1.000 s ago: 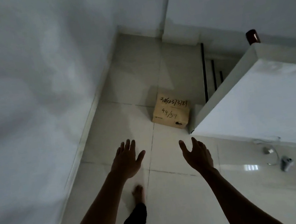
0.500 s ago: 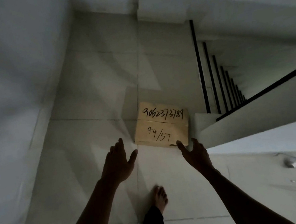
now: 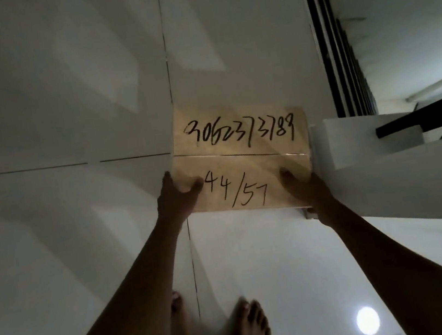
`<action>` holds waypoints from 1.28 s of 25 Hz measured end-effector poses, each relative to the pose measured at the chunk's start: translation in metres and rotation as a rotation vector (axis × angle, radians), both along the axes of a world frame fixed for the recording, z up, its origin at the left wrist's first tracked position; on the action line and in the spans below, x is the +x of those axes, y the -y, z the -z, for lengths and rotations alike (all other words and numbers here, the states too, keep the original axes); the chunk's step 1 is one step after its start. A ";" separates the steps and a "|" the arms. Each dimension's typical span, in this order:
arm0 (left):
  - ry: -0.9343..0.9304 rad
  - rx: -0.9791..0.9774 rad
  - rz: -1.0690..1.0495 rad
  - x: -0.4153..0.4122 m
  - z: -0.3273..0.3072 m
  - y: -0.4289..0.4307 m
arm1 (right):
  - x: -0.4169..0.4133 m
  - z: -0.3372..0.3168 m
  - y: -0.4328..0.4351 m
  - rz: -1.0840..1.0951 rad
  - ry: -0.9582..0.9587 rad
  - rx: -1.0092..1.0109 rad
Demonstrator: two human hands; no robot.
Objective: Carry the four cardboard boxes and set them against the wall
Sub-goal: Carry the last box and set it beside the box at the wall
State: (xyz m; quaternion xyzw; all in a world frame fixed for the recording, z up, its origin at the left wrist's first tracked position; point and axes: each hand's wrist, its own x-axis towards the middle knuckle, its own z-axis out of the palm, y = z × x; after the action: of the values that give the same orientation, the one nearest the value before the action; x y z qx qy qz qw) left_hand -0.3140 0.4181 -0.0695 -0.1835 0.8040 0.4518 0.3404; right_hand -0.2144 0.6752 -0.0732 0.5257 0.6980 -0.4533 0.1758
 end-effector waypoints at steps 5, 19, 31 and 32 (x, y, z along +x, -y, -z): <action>0.037 0.026 -0.212 -0.006 -0.084 0.037 | -0.014 -0.077 0.039 0.032 0.009 -0.005; -0.250 -0.021 -0.850 0.225 -0.634 0.285 | 0.032 -0.612 0.287 -0.770 -0.278 0.000; -0.310 -0.105 -1.681 0.669 -0.698 0.345 | 0.317 -0.679 0.488 -1.578 -0.327 -0.202; -0.314 -0.124 -1.718 0.707 -0.694 0.348 | 0.351 -0.678 0.503 -1.623 -0.327 -0.208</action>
State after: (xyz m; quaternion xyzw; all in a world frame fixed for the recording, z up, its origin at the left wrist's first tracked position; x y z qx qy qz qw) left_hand 0.3935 0.0696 0.6244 -0.6795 0.4482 0.5276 -0.2431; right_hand 0.1365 0.1718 0.6052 -0.2318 0.8313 -0.3188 0.3919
